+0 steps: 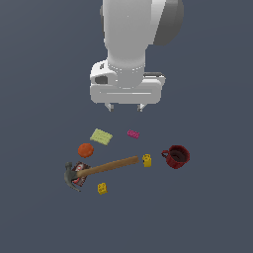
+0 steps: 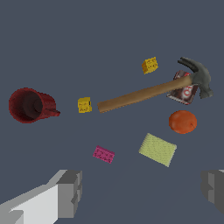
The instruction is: Pick up a designated object from a clutter of objects.
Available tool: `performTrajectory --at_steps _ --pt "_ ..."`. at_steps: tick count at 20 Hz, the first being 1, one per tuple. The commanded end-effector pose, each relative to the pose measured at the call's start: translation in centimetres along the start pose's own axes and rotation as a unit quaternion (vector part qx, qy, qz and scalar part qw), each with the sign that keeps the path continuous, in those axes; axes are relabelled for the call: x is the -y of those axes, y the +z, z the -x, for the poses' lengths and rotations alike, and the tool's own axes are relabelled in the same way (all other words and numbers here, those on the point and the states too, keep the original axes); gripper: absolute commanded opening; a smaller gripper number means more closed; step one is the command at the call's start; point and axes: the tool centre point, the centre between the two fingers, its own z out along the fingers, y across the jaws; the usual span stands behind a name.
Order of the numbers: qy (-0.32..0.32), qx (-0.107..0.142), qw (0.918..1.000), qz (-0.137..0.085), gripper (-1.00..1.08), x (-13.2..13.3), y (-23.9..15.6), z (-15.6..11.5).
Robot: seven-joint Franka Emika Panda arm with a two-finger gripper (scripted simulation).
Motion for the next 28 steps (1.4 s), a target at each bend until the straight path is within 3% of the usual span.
performTrajectory --at_steps 1,18,28 --pt "0.0 0.0 1.0 0.0 1.0 0.0 0.0 0.0" --pt "-0.016 -0.008 0.9998 0.005 1.0 -0.5 -1.1 -0.2" --pt "-0.05 -0.007 0.9987 0.01 1.0 -1.8 0.8 -0.3"
